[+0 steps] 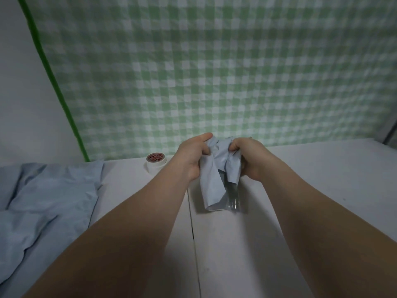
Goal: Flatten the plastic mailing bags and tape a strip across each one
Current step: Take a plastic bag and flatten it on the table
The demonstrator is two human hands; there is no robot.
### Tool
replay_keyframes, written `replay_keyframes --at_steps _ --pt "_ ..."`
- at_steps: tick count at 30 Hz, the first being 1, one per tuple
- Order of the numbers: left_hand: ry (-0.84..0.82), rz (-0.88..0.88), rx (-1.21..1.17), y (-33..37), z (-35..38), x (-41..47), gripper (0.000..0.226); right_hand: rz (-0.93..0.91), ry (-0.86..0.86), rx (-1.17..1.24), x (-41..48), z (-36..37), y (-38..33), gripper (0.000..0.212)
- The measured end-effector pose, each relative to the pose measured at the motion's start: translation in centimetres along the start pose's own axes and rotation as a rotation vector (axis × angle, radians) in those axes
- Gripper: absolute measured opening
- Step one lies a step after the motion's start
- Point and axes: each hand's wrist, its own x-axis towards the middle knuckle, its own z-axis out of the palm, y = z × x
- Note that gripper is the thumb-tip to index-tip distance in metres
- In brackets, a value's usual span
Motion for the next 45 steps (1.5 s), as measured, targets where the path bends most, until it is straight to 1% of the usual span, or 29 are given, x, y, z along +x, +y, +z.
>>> replay_keyframes --at_steps 4,6,8,11,13,15,16,18,20,21,23,24,27,28,29,31,32,33,34,35,36,37,38,39,41,43,45 --pt "-0.036 0.075 -0.008 0.5 0.0 0.9 0.067 -0.073 0.081 0.044 0.6 0.5 -0.3 0.023" --pt "-0.041 0.096 0.009 0.5 -0.1 1.1 0.068 -0.092 0.100 0.055 0.6 0.6 -0.1 0.024" --pt "-0.051 0.093 0.071 0.2 -0.4 0.9 0.067 -0.090 0.095 0.015 0.4 0.4 0.4 0.025" --pt "-0.073 0.044 0.285 -1.1 -1.2 -0.2 0.062 -0.014 0.068 -0.064 -0.3 0.1 2.0 0.015" --pt "-0.106 -0.010 0.316 -1.7 -1.6 -1.2 0.049 0.021 0.082 -0.074 -0.8 -0.2 3.1 0.025" --pt "-0.138 -0.051 0.316 -2.2 -2.0 -2.2 0.018 0.046 0.092 -0.088 -1.5 -0.2 3.7 0.032" --pt "-0.166 -0.068 0.332 -2.3 -2.2 -2.9 0.009 0.048 0.077 -0.104 -2.1 -0.2 3.8 0.029" --pt "-0.216 -0.101 0.411 -2.8 -2.5 -3.8 0.021 0.038 0.042 -0.135 -3.4 -0.3 4.0 0.018" --pt "-0.233 -0.107 0.548 -3.2 -2.6 -4.9 0.028 0.027 0.046 -0.186 -4.6 -0.6 4.4 0.010" --pt "-0.226 -0.104 0.619 -3.5 -2.6 -5.3 0.039 0.021 0.065 -0.212 -5.2 -0.8 4.6 0.005" --pt "-0.176 -0.087 0.694 -3.9 -2.5 -6.3 0.060 0.007 0.117 -0.260 -6.0 -1.2 5.2 0.006" --pt "-0.159 -0.073 0.691 -4.1 -2.6 -6.8 0.064 -0.005 0.152 -0.280 -6.3 -1.5 5.6 0.014" --pt "-0.150 -0.068 0.613 -4.4 -2.9 -8.1 0.061 -0.094 0.281 -0.405 -8.0 -2.1 6.3 0.058" --pt "-0.145 -0.063 0.629 -4.4 -3.0 -8.5 0.063 -0.140 0.295 -0.475 -8.6 -2.3 6.4 0.066" --pt "-0.140 -0.043 0.670 -4.5 -3.2 -8.8 0.064 -0.179 0.292 -0.542 -9.0 -2.5 6.6 0.069" --pt "-0.138 0.039 0.759 -4.6 -3.1 -9.3 0.059 -0.213 0.245 -0.664 -10.1 -2.5 6.7 0.069" --pt "-0.140 0.087 0.792 -4.7 -3.0 -9.7 0.053 -0.201 0.195 -0.705 -10.7 -2.5 6.8 0.075" --pt "-0.145 0.127 0.830 -4.8 -2.7 -10.0 0.049 -0.164 0.133 -0.727 -11.2 -2.5 6.9 0.086" --pt "-0.153 0.161 0.883 -4.9 -2.5 -10.3 0.051 -0.129 0.078 -0.742 -11.6 -2.4 7.0 0.097" --pt "-0.160 0.192 0.955 -5.0 -2.2 -10.5 0.059 -0.124 0.050 -0.773 -11.9 -2.4 7.0 0.101" --pt "-0.160 0.231 1.051 -5.3 -1.8 -10.7 0.065 -0.148 0.070 -0.821 -12.2 -2.4 7.0 0.097" --pt "-0.151 0.272 1.169 -5.5 -1.5 -10.8 0.069 -0.198 0.125 -0.866 -12.3 -2.4 7.0 0.089" --pt "-0.136 0.304 1.290 -5.9 -1.3 -10.9 0.067 -0.257 0.195 -0.879 -12.5 -2.4 7.0 0.078" --pt "-0.110 0.333 1.396 -6.2 -1.1 -10.9 0.061 -0.297 0.257 -0.852 -12.8 -2.3 6.9 0.069" --pt "-0.027 0.405 1.541 -6.8 -0.9 -11.0 0.045 -0.334 0.333 -0.787 -13.2 -2.2 6.7 0.060" --pt "0.055 0.475 1.630 -6.9 -0.8 -11.1 0.036 -0.355 0.355 -0.798 -13.5 -2.0 6.6 0.055" --pt "0.101 0.527 1.685 -6.6 -0.7 -11.2 0.031 -0.386 0.376 -0.823 -13.6 -2.1 6.3 0.049"
